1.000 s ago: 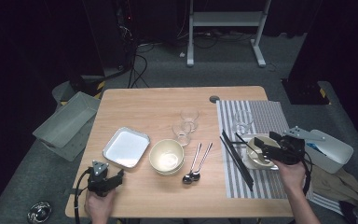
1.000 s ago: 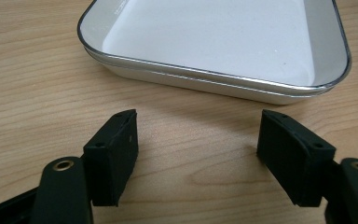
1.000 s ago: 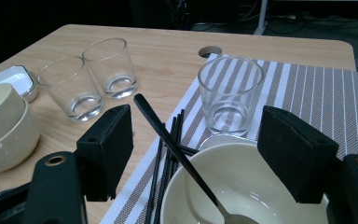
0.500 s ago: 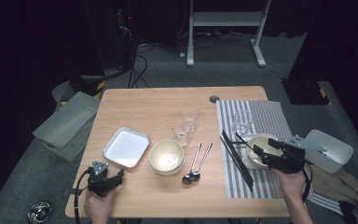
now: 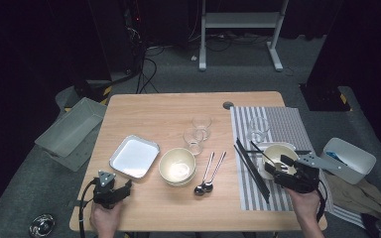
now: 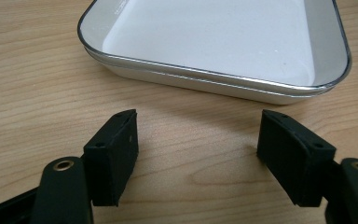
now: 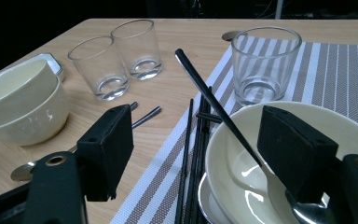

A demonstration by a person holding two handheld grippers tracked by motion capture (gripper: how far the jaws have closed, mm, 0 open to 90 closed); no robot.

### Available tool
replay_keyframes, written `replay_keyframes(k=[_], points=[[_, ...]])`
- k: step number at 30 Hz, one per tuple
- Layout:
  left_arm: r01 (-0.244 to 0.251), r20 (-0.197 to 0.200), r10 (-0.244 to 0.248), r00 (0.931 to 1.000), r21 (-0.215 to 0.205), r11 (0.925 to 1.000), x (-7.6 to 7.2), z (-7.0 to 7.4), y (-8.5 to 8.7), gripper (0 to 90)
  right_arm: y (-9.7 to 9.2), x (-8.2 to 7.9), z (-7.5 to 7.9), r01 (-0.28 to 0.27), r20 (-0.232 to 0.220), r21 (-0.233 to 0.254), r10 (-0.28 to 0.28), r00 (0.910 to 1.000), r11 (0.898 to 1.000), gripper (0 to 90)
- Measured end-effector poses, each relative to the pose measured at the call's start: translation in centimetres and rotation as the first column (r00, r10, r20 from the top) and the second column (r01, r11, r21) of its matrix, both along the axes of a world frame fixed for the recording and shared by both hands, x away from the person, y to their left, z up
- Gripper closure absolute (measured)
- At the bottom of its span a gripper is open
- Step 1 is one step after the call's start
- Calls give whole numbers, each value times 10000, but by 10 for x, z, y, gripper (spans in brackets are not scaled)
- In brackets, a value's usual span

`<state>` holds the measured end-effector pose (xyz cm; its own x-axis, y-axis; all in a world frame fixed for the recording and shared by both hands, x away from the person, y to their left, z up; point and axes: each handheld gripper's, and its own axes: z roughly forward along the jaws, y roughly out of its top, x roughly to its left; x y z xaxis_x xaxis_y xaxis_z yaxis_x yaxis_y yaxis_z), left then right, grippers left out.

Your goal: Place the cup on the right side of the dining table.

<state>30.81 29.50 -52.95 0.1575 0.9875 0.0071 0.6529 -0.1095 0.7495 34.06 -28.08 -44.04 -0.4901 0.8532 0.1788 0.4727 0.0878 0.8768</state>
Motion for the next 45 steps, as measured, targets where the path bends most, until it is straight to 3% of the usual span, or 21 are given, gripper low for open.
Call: replay_keyframes(k=[10,28,45], points=[[-18,-7,18,10000,-5,10000,0,0,0,294,13,-8,-10,-253,25,-11,253,9997,9997,268],[-14,-7,14,10000,-5,10000,0,0,0,294,33,-10,-21,-594,16,-26,594,9982,9982,274],[-14,-7,14,10000,-7,10000,0,0,0,294,53,-8,-35,-1026,-295,-204,1020,9943,9945,286]])
